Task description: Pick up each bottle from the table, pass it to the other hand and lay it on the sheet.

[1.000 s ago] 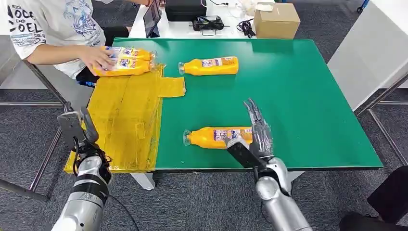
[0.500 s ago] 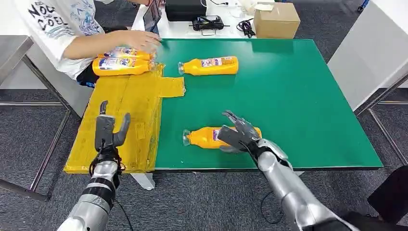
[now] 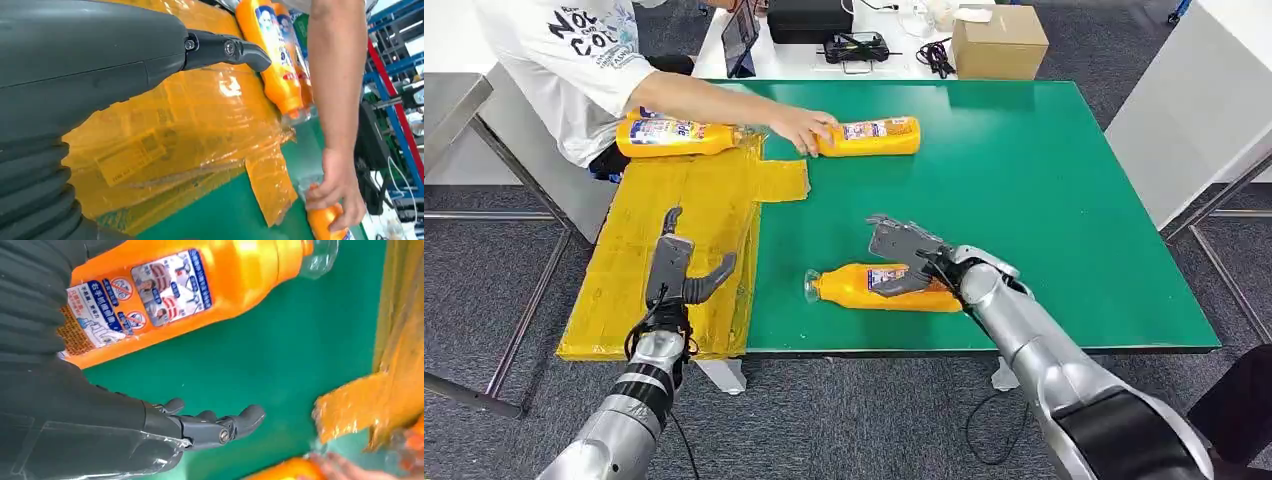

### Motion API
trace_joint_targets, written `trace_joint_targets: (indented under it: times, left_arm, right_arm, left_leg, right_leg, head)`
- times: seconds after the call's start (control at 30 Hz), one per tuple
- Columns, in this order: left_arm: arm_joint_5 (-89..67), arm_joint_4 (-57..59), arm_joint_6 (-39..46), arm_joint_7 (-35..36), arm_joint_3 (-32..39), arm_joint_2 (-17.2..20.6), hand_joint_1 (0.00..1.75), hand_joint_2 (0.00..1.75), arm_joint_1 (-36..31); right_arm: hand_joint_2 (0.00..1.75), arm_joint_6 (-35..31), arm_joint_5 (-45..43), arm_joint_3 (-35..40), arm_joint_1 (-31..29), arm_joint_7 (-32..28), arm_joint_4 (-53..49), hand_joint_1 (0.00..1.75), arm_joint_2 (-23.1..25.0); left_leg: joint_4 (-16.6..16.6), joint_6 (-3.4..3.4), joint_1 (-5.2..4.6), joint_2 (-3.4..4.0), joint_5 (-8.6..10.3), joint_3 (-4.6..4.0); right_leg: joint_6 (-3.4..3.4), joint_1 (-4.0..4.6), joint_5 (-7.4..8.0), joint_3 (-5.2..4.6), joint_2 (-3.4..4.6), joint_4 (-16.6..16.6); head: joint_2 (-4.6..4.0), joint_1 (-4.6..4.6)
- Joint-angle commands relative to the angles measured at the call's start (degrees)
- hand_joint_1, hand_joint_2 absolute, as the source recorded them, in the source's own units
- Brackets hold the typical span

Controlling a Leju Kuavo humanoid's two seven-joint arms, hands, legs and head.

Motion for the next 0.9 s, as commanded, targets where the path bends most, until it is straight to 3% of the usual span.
trace_joint_targets:
  times: [0.03, 0.17, 0.4, 0.63, 0.9]
  left_arm:
    - [0.1, 6.4, 0.0, 0.7, -3.0, 0.5, 0.00, 1.75, -4.0]
    - [0.1, 6.4, 0.0, 0.7, -3.0, 0.5, 0.00, 1.75, -4.0]
    - [1.3, 7.2, -0.1, 1.0, -4.2, 0.2, 0.00, 1.75, -4.1]
    - [2.2, 6.9, 0.2, 1.5, -4.5, 0.8, 0.00, 1.75, -3.6]
    - [2.3, 7.0, 0.1, 1.5, -4.7, 0.5, 0.00, 1.75, -3.6]
  right_arm:
    - [1.75, 6.0, -2.1, 10.7, -11.1, 2.6, 7.3, 0.00, -1.2]
    - [1.75, 5.8, -2.0, 10.9, -10.7, 2.6, 7.3, 0.00, -1.2]
    - [1.75, 12.0, -6.6, 20.2, -12.1, 4.4, 2.3, 0.00, -6.1]
    - [1.75, 10.6, -9.3, 27.6, -11.3, 6.9, -1.3, 0.00, -9.2]
    - [1.75, 8.8, -10.3, 29.2, -8.8, 6.8, -1.8, 0.00, -9.7]
  left_leg:
    - [0.1, -0.07, 0.00, 0.11, -0.10, 0.12]
    - [0.0, -0.07, 0.03, 0.00, -0.09, 0.19]
    - [0.1, -0.08, 0.02, -0.01, -0.09, 0.14]
    - [0.1, -0.06, 0.01, 0.01, -0.09, 0.14]
    - [0.0, -0.07, 0.03, 0.00, -0.08, 0.18]
  right_leg:
    - [-0.12, 0.01, -0.08, 0.08, 0.08, 0.1]
    - [-0.12, 0.04, -0.09, 0.19, -0.01, 0.0]
    - [-0.14, 0.03, -0.10, 0.15, -0.03, 0.1]
    - [-0.11, 0.02, -0.08, 0.14, 0.00, 0.0]
    - [-0.12, 0.04, -0.07, 0.18, -0.02, 0.0]
  head:
    - [0.00, 0.02]
    - [0.00, 0.00]
    - [0.00, 0.02]
    - [0.00, 0.00]
    - [0.00, 0.00]
